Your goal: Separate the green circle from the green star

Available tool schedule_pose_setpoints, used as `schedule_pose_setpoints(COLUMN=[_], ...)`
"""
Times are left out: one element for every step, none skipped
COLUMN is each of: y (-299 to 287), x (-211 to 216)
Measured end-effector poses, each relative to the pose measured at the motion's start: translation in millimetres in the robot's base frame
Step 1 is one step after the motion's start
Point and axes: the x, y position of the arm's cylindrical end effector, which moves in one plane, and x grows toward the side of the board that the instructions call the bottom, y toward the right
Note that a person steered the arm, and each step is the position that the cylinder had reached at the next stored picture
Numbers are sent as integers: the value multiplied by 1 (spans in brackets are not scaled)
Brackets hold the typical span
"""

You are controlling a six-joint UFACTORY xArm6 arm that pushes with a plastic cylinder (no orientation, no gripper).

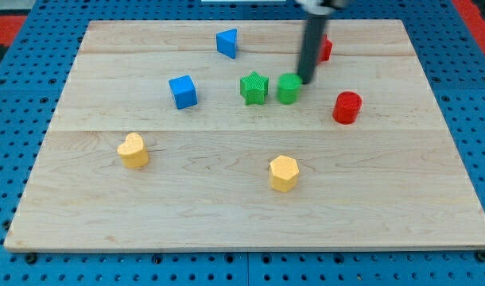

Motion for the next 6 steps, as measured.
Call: schedule_pose_setpoints(y=[57,75,20,-13,-27,-27], x=[6,60,61,62,53,9])
